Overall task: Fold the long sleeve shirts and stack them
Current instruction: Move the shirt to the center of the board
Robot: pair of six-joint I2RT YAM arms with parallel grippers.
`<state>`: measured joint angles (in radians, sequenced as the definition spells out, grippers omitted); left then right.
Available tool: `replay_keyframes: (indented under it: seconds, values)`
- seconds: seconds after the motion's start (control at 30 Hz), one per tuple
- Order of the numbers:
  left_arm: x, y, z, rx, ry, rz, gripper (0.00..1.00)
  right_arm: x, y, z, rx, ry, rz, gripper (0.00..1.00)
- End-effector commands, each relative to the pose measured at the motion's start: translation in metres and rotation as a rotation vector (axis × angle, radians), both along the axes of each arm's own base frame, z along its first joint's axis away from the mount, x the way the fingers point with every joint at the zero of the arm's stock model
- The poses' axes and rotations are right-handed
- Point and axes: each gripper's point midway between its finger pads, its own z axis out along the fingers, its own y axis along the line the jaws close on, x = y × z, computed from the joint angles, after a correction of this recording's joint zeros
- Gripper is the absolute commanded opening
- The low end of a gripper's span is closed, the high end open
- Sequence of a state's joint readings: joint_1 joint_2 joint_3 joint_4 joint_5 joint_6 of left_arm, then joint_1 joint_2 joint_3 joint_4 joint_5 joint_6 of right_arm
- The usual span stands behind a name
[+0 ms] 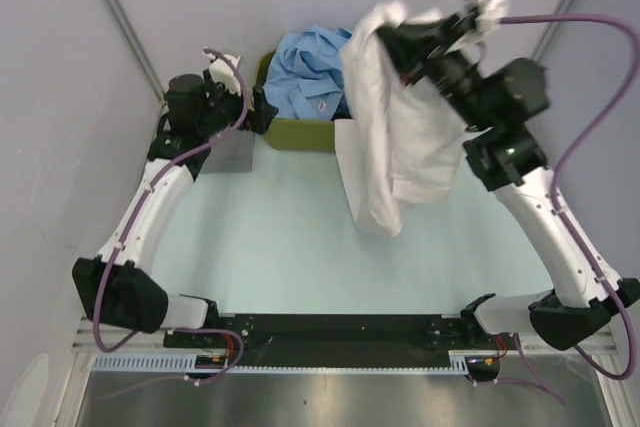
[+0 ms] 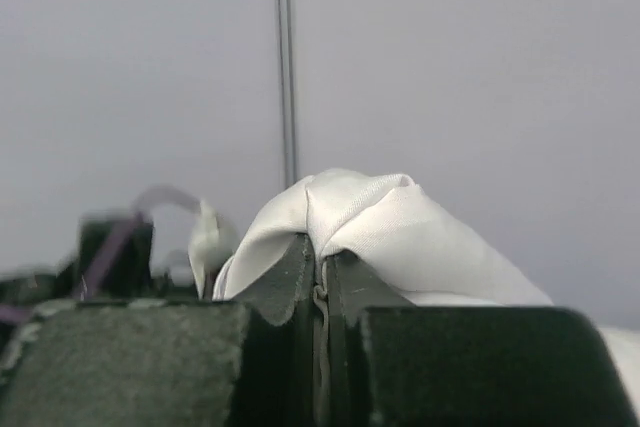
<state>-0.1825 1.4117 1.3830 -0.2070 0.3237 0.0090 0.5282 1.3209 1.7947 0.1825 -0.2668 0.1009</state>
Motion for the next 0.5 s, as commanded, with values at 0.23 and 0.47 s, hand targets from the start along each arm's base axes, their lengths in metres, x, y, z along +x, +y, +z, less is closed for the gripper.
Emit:
replay_keyframes:
  seconds: [0.23, 0.47]
  values:
    - [-0.108, -0.007, -0.08, 0.235, 0.029, -0.335, 0.99, 0.001, -0.114, -0.388, -0.577, 0.755, -0.264, 0.93]
    - [-0.111, -0.012, -0.113, 0.144, 0.185, -0.297, 0.99, 0.073, -0.058, -0.428, -0.451, 0.959, -0.113, 1.0]
